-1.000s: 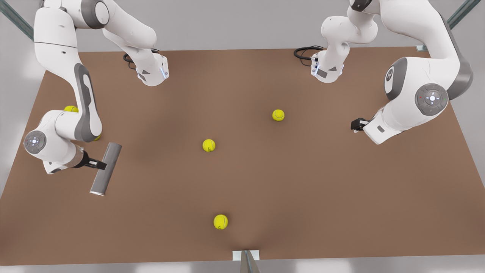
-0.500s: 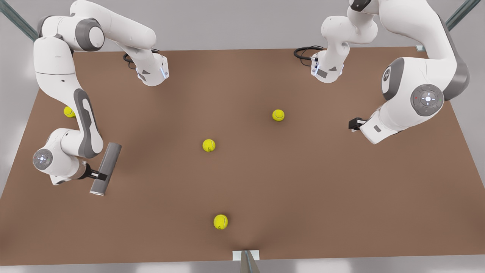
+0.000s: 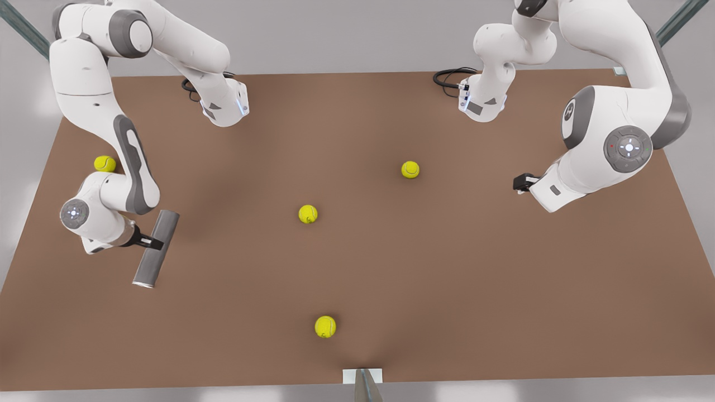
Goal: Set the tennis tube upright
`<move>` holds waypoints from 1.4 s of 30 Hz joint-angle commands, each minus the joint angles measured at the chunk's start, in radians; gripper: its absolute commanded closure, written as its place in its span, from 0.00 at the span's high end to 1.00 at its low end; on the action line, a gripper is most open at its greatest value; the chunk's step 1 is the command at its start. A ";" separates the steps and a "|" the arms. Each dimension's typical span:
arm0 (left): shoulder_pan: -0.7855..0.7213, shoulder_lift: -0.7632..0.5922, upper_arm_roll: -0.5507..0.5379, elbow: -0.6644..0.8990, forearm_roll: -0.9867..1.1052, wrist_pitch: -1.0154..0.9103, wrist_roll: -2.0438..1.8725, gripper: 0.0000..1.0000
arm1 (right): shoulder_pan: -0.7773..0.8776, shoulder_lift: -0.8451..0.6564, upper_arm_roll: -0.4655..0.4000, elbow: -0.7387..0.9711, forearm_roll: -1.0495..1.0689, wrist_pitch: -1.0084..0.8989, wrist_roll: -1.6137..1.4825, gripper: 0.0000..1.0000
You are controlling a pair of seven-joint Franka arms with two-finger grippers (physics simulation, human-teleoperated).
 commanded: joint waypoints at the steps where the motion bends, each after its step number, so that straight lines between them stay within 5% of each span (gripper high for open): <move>1: 0.000 0.000 0.000 0.000 0.000 0.000 0.000 1.00 | 0.001 0.000 0.000 0.000 0.000 0.000 0.000 1.00; 40: 0.000 0.000 0.001 -0.025 -0.001 -0.011 -0.002 1.00 | -0.013 0.163 0.000 0.084 0.002 -0.015 0.000 1.00; 42: 0.000 0.000 0.000 -0.025 -0.001 -0.011 -0.002 1.00 | -0.013 0.163 0.000 0.086 0.002 -0.015 0.000 0.92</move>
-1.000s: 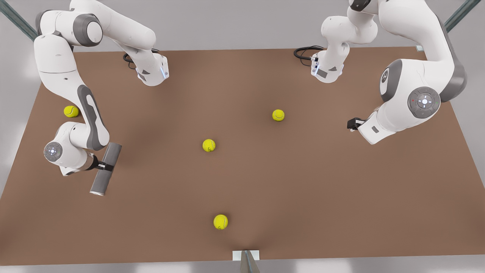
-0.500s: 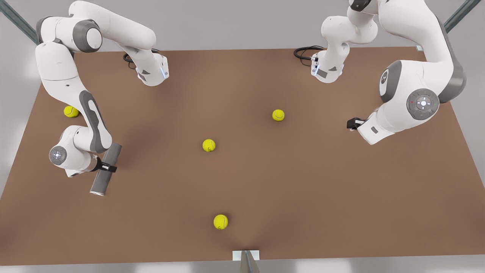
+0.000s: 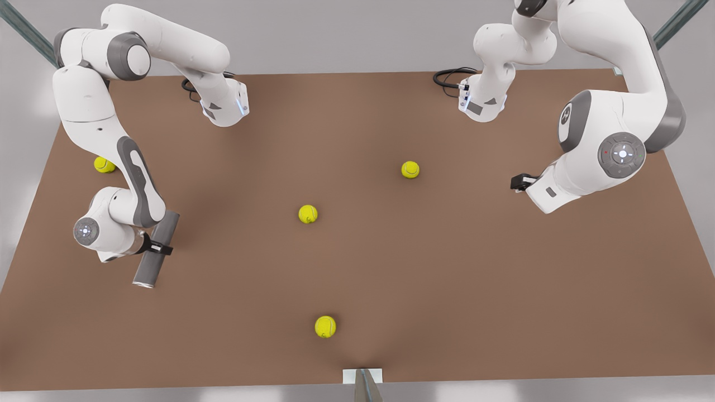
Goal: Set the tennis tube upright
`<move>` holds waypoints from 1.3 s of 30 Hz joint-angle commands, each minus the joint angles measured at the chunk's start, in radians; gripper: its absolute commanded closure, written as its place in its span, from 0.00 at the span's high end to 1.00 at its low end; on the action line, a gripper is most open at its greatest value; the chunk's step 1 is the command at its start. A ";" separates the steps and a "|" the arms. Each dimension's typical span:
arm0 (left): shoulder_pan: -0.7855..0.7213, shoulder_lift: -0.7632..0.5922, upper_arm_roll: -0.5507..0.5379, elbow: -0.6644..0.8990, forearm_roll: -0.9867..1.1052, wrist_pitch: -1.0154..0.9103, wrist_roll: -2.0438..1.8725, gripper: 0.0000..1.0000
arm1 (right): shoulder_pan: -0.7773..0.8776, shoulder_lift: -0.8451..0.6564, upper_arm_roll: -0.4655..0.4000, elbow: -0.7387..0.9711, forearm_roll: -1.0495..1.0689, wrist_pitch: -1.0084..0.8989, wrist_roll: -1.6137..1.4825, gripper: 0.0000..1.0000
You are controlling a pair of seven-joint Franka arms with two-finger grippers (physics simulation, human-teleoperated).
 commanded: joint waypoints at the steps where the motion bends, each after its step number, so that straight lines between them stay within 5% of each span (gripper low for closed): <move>1: 0.000 0.000 0.000 0.000 0.000 0.000 0.000 1.00 | 0.000 0.000 0.000 0.000 0.000 0.000 0.000 0.90; 39: -0.001 -0.002 -0.001 -0.006 -0.002 -0.006 -0.002 1.00 | 0.003 -0.001 0.000 0.015 0.000 -0.014 -0.015 0.81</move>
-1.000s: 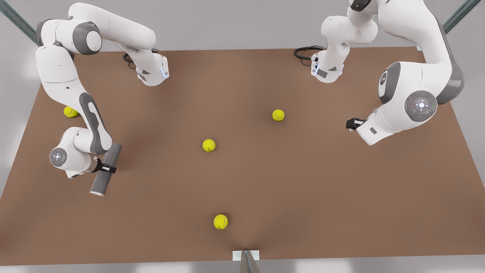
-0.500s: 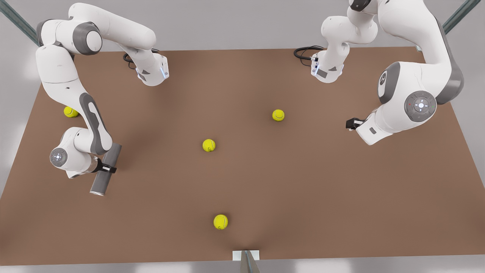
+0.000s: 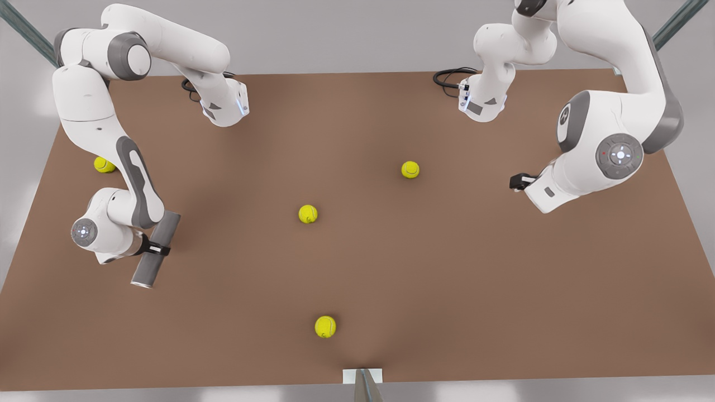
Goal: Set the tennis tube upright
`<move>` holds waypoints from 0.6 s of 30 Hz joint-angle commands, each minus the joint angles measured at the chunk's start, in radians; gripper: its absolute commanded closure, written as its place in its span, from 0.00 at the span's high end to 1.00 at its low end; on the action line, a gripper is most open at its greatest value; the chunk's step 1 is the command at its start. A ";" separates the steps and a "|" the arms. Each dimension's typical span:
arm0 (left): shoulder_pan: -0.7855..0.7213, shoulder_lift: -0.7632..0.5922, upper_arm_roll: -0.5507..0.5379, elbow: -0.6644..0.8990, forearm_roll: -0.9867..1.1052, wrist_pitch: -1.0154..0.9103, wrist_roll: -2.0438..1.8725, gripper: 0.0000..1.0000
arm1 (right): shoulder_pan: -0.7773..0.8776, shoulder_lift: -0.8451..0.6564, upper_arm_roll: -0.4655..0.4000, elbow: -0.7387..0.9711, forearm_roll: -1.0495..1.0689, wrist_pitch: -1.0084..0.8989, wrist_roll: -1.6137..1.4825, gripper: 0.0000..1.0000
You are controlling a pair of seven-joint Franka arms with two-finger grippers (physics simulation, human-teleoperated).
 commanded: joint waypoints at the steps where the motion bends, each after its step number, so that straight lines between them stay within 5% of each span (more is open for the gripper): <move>1: 0.001 0.001 -0.001 0.000 0.000 0.000 0.000 1.00 | 0.000 0.000 0.000 0.000 0.000 0.002 0.000 0.81; 18: -0.006 0.000 -0.001 -0.006 0.000 -0.008 0.000 1.00 | 0.017 -0.014 0.031 0.071 -0.008 -0.127 -0.002 0.76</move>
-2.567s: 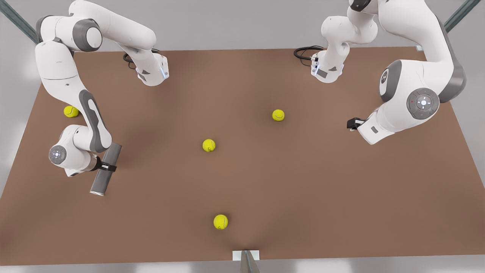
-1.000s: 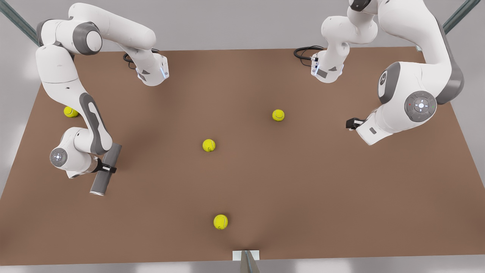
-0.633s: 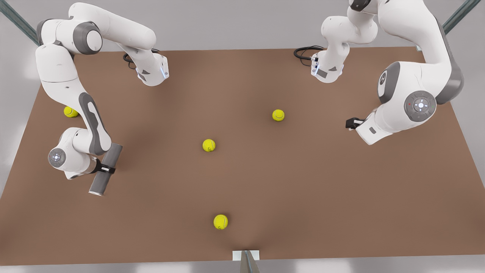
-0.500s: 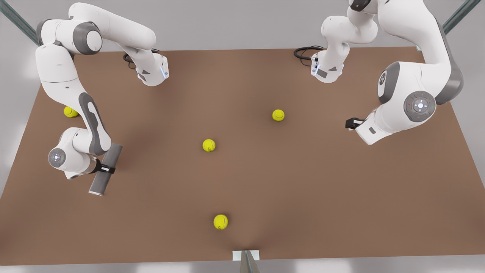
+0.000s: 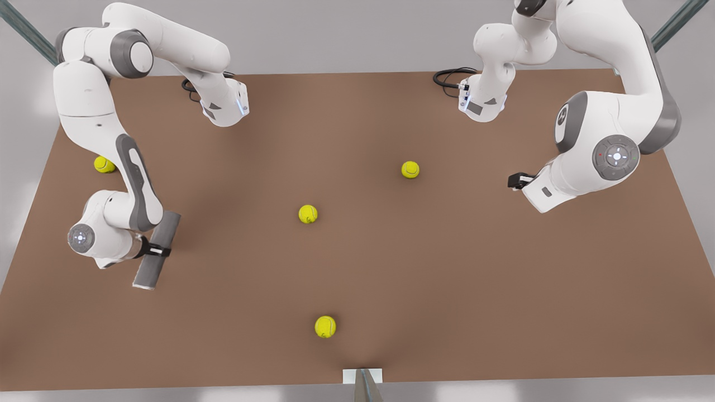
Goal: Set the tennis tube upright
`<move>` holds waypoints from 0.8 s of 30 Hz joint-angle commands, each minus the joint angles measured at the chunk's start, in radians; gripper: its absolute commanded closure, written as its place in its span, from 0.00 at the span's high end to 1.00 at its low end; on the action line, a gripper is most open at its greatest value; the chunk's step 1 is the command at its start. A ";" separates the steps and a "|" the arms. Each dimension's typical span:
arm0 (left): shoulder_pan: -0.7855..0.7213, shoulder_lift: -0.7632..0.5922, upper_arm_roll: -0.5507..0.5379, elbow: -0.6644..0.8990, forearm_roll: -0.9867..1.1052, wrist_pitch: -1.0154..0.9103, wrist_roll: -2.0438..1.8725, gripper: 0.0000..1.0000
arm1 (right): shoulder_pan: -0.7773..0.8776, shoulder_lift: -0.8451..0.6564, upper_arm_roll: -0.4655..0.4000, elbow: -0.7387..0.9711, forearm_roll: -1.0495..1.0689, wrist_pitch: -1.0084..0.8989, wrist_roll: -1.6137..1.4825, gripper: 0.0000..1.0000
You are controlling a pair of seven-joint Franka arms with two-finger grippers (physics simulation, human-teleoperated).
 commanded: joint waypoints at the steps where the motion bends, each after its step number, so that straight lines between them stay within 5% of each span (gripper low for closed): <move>1: 0.000 0.000 0.000 0.000 0.000 0.000 0.000 1.00 | 0.000 0.000 0.002 0.000 -0.006 -0.002 0.002 0.76; 7: 0.000 0.000 0.000 0.002 0.000 0.000 -0.002 1.00 | 0.081 -0.017 0.016 0.075 -0.012 -0.071 0.005 0.76; 16: -0.001 0.000 0.001 0.000 0.000 0.000 -0.002 1.00 | 0.437 -0.017 0.020 0.201 -0.010 -0.174 -0.005 0.76; 19: -0.001 0.000 0.001 0.000 0.000 0.000 -0.002 1.00 | 0.454 -0.017 0.120 0.244 -0.013 -0.218 -0.038 0.76; 24: -0.007 0.000 0.001 0.002 0.000 0.000 -0.002 1.00 | 0.590 -0.017 0.134 0.301 -0.082 -0.241 -0.197 0.76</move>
